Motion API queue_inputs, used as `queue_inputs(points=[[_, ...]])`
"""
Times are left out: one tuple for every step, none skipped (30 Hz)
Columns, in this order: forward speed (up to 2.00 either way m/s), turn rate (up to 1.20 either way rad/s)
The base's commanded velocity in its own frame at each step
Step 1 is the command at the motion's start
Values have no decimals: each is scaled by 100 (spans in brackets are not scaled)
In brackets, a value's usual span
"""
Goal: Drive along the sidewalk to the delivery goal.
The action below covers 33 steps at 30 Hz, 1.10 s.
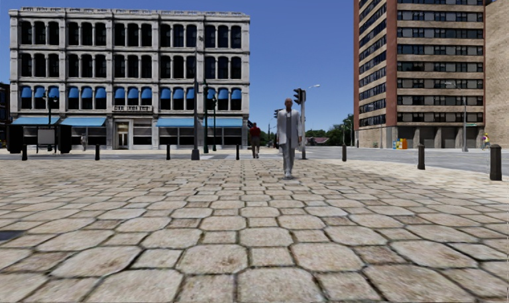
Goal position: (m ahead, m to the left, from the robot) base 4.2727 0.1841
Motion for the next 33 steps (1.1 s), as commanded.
queue_inputs(points=[[200, 8], [200, 0], [200, 0], [200, 0], [200, 0], [200, 0], [200, 0], [200, 0], [200, 0], [200, 0], [200, 0], [200, 0], [200, 0], [200, 0], [200, 0], [200, 0], [200, 0], [200, 0], [200, 0], [200, 2], [200, 12], [200, 12], [200, 15], [200, 12], [200, 6], [200, 5], [200, 5], [200, 4], [200, 4], [200, 14], [200, 19], [200, 19], [200, 16]])
